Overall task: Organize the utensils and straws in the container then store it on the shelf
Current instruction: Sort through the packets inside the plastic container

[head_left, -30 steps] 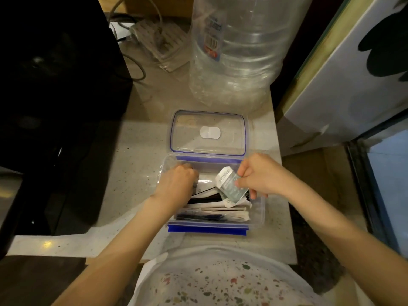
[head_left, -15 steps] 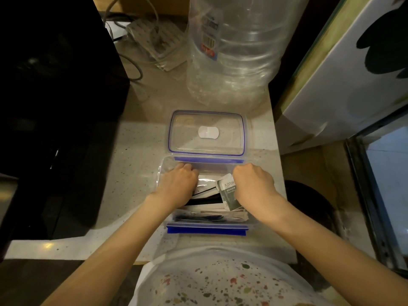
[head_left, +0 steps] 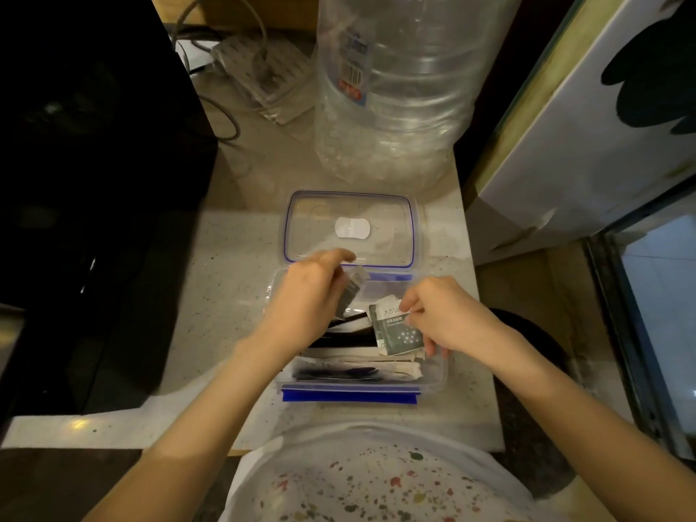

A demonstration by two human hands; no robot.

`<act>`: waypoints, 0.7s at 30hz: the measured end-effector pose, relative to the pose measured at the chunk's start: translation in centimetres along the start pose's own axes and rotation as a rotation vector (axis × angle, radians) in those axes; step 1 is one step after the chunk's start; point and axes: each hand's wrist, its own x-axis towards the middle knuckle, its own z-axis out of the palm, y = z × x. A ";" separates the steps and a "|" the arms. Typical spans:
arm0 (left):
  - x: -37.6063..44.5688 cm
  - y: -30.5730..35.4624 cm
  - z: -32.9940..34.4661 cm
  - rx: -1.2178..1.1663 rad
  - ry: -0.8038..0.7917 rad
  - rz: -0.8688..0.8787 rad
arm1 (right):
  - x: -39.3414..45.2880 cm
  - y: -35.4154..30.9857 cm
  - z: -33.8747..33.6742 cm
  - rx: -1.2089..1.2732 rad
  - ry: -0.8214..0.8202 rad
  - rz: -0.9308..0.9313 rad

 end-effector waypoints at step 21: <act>-3.0 -0.4 3.2 0.296 -0.108 -0.116 | 3.5 -4.0 1.3 -0.063 0.095 -0.446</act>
